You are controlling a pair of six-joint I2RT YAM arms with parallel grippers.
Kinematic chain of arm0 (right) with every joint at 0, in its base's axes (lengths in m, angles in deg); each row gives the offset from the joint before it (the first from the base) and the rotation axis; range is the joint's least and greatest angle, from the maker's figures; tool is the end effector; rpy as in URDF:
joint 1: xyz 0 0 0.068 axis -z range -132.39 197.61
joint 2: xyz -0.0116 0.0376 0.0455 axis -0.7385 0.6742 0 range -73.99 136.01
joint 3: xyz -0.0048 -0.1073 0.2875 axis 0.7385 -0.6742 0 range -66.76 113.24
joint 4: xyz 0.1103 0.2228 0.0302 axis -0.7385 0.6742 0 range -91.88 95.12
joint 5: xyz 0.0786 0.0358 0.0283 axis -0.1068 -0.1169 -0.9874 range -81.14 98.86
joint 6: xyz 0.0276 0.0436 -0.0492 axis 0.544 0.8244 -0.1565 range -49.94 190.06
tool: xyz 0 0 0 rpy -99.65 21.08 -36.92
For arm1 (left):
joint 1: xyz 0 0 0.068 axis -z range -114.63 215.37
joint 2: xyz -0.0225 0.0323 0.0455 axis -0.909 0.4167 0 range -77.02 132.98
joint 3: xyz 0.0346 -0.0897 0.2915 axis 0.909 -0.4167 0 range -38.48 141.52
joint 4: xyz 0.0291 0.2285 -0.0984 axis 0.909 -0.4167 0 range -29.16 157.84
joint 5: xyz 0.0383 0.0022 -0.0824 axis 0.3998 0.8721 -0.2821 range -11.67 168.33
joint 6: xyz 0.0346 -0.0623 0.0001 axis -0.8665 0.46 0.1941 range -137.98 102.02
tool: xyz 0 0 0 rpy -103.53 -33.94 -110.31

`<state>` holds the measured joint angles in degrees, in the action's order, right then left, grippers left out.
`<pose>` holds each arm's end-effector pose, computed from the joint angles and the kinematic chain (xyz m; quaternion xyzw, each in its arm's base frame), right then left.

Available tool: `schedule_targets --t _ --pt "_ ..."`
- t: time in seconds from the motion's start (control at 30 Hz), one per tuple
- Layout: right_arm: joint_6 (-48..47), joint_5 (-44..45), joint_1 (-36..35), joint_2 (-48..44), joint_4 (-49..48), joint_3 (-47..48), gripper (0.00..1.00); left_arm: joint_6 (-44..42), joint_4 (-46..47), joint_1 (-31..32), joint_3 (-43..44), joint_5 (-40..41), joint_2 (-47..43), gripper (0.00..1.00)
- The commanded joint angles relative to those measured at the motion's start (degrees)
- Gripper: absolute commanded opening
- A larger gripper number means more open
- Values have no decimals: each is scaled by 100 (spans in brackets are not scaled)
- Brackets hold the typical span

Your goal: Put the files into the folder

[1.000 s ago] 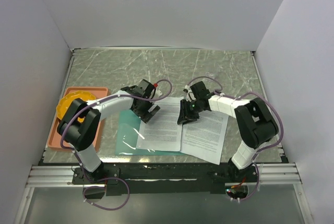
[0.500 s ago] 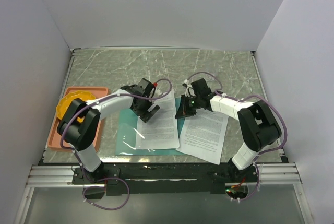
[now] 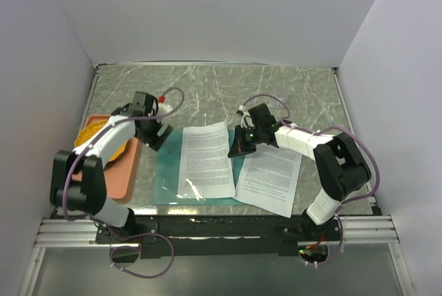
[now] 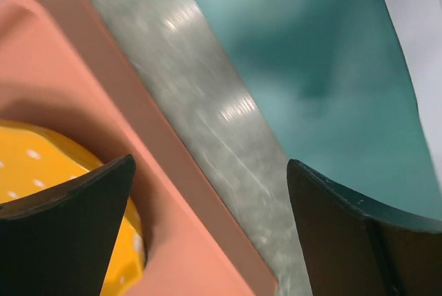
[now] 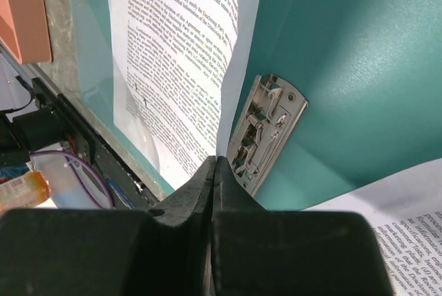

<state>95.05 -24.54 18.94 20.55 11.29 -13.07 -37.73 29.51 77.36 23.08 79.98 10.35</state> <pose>0.2754 0.1873 0.2050 -0.1179 0.9077 0.3774 0.1406 0.2940 -0.0608 0.2454 0.2634 0.9383 0.0292 0.2222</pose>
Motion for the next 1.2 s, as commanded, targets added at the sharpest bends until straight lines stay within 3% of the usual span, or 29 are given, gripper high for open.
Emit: schedule_targets --t 0.0,0.47,1.0,1.17 --pt "58 150 -121 47 36 405 0 -978 -96 111 -688 -358 -711 98" --pt "234 300 -350 653 160 1081 0 -1830 -113 111 -1498 -542 -1354 96" --pt "1384 1310 -412 978 151 1275 0 -1963 -26 409 -1920 -701 -1469 96" --pt "1352 1197 -543 1066 177 1328 0 -1963 -43 418 -2043 -701 -1574 97"
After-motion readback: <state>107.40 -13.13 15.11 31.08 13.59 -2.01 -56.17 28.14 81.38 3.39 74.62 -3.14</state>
